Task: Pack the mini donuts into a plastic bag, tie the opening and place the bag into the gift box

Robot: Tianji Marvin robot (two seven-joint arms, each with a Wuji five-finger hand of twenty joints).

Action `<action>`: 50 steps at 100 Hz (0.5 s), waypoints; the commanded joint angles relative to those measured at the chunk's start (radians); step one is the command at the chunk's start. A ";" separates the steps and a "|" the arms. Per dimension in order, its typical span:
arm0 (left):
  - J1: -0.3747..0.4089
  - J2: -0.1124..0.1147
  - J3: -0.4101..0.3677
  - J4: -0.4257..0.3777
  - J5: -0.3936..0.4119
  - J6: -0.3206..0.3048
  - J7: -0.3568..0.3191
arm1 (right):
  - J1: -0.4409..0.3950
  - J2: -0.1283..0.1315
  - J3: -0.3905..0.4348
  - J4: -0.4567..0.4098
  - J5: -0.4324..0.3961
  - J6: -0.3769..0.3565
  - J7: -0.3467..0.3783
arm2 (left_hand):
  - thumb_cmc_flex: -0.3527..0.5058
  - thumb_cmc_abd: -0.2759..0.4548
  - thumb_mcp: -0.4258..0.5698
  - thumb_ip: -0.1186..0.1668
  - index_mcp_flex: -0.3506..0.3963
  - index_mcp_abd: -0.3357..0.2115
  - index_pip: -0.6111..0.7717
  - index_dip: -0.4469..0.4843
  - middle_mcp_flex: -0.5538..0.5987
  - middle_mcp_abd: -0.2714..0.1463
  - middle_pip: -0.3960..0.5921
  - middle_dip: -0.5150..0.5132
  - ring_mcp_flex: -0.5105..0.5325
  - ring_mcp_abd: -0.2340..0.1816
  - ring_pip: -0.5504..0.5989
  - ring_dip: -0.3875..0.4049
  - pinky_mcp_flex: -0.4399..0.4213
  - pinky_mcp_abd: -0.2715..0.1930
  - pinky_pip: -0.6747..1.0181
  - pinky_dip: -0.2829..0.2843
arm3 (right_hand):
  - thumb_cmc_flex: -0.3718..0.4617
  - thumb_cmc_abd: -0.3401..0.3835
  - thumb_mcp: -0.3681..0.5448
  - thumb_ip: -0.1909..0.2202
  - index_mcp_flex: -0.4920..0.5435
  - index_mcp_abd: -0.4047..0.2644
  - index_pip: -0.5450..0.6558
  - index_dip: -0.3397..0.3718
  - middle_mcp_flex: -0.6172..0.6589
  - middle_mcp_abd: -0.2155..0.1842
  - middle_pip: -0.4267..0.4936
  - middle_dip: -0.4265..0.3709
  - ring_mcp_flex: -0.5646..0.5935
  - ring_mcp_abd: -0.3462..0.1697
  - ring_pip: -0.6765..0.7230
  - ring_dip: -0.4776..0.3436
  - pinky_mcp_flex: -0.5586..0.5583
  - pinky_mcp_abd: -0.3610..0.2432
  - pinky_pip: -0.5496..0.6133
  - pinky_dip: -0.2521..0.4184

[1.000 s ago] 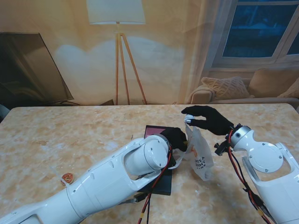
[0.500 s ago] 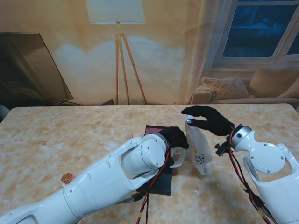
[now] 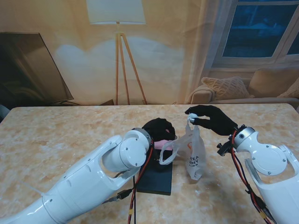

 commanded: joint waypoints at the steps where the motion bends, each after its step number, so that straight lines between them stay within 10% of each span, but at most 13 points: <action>1: 0.016 0.023 -0.019 -0.022 0.012 -0.009 -0.007 | -0.004 -0.009 -0.008 -0.002 0.000 0.013 0.014 | 0.006 0.021 -0.019 0.017 -0.017 -0.010 0.017 0.010 -0.005 0.009 0.014 0.016 0.018 0.013 0.034 0.034 0.006 -0.025 0.029 0.030 | 0.054 0.071 0.100 0.072 0.002 -0.139 0.023 0.019 0.029 -0.037 0.019 0.020 0.027 -0.033 0.019 0.014 0.009 -0.028 0.016 0.020; 50: 0.203 0.139 -0.325 -0.037 0.267 -0.250 -0.164 | 0.004 -0.009 -0.012 -0.004 0.031 0.054 0.034 | 0.021 -0.024 -0.009 -0.007 0.023 -0.017 0.004 0.019 0.049 0.005 -0.013 0.020 0.047 0.023 0.018 0.046 0.018 -0.011 0.032 0.041 | 0.064 0.094 0.082 0.087 -0.011 -0.107 0.057 0.057 0.150 -0.087 0.214 0.249 0.174 -0.067 0.217 0.180 0.082 0.025 0.094 0.073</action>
